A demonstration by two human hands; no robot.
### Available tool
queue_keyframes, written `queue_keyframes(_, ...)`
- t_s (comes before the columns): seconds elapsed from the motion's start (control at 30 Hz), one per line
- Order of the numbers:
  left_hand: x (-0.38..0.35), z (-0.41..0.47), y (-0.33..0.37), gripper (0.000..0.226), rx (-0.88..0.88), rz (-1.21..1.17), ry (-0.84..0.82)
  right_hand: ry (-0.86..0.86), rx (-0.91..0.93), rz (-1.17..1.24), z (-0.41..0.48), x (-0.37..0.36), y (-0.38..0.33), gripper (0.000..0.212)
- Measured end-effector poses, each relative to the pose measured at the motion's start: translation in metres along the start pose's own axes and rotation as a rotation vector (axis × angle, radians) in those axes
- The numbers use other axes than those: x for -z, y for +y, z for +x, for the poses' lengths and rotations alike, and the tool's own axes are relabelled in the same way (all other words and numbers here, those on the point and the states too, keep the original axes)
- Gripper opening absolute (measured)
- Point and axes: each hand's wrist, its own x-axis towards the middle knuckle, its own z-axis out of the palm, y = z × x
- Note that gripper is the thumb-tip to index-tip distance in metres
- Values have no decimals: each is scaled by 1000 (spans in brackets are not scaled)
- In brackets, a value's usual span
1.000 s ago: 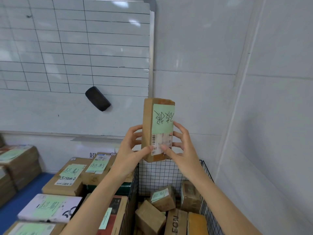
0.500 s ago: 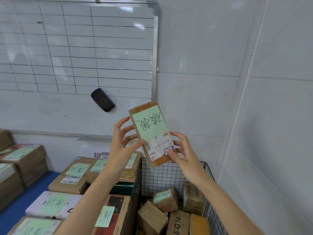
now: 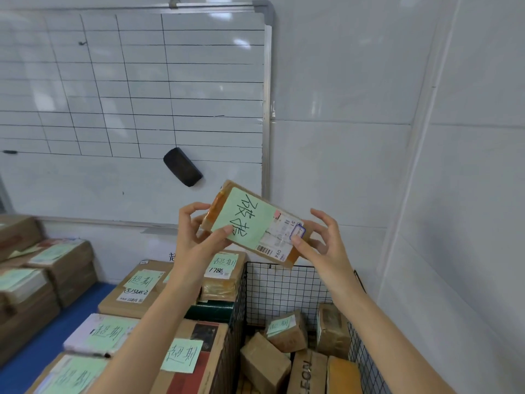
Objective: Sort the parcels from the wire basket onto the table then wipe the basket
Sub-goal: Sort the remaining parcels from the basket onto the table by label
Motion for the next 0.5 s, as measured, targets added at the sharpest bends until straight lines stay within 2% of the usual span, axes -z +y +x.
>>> queue_keyframes(0.13, 1, -5, -6, 46, 54, -55, 21, 17, -52, 84, 3, -6, 1, 51)
queue_keyframes(0.27, 8, -6, -9, 42, 67, 38, 30, 19, -16, 46, 7, -4, 0, 39)
queue_keyframes(0.4, 15, -9, -11, 43, 59, 109, 29, -6, 37, -32, 7, 1, -3, 43)
queue_keyframes(0.5, 21, -13, -13, 49, 57, 198, -47, -18, 74, -74, 7, 3, -5, 30)
